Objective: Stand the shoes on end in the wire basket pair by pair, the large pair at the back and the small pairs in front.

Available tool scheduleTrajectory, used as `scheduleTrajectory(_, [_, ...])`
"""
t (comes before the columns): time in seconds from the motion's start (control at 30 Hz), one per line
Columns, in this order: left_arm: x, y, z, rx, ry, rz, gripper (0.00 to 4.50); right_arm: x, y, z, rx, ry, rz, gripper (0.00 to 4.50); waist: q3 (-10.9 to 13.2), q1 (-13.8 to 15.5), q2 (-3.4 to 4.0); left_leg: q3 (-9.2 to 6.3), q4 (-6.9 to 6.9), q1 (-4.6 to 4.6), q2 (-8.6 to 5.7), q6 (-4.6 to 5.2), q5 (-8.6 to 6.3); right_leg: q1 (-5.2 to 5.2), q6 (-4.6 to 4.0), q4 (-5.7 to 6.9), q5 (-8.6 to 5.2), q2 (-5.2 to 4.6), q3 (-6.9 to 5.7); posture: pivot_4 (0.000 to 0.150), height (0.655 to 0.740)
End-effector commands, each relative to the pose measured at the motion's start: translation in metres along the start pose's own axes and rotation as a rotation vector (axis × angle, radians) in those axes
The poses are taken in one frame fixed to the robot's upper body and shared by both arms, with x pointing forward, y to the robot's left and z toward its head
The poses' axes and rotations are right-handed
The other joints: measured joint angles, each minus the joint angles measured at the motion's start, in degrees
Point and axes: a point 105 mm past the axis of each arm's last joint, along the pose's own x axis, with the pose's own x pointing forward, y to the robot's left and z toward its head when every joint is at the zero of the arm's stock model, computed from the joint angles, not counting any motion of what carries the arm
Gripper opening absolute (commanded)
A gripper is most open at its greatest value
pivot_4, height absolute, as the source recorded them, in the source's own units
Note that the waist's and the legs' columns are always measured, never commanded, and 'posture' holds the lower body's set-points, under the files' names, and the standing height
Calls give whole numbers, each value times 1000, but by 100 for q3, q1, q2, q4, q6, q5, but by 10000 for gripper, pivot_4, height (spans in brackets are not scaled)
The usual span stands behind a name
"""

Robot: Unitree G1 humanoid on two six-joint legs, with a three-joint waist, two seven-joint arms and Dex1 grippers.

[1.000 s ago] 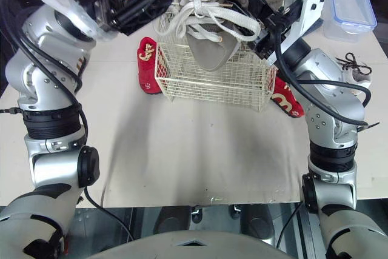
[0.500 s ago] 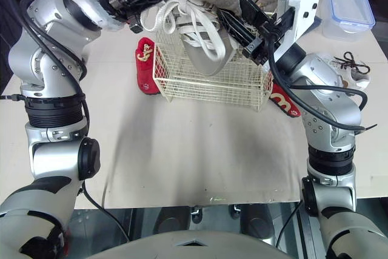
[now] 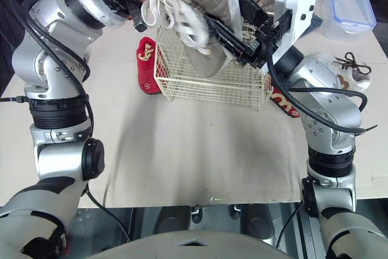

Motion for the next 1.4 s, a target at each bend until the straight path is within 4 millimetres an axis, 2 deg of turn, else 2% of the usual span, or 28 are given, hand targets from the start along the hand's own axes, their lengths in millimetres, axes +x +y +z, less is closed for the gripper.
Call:
scheduleTrajectory(0.03, [1,14,28,72,-123,111,5818,-2,4,16,-18,-54,26,44539,0,1,0,0,0,-1,0,0,0,0,0,0,0,0,0,1500,6860])
scheduleTrajectory(0.27, [4,41,54,110,-261,294,5818,-6,3,21,-24,-86,14,44539,1,-5,0,0,-2,-3,-4,0,0,-2,0,-2,0,0,-2,1500,6860])
scheduleTrajectory(0.43, [-1,62,64,233,-279,471,5818,-13,-3,27,-41,-106,-37,44539,1,-6,0,2,-5,-3,-4,0,0,-3,0,-4,0,0,-2,1500,6860])
scheduleTrajectory(0.67, [-3,75,77,353,-309,611,5818,-26,-9,31,-93,-127,-107,44539,1,6,0,4,-4,-11,-4,1,0,-3,0,-10,0,-2,-9,1500,6860])
scheduleTrajectory(0.87, [3,80,65,345,-327,667,5818,-40,-6,23,-132,-101,-126,44539,1,0,-1,11,-4,-10,-5,1,0,-3,0,-9,0,-5,-13,1500,6860])
scheduleTrajectory(1.13, [20,79,29,296,-291,660,5818,-55,-4,15,-224,-123,-171,44539,1,1,-2,25,-4,-10,-11,0,0,-3,1,-9,0,-3,-16,1500,6860])
scheduleTrajectory(1.4, [21,83,5,296,-228,688,5818,-63,-1,10,-238,-134,-169,44539,2,-8,-2,35,-6,-5,-9,0,0,-5,1,-7,0,0,-21,1500,6860])
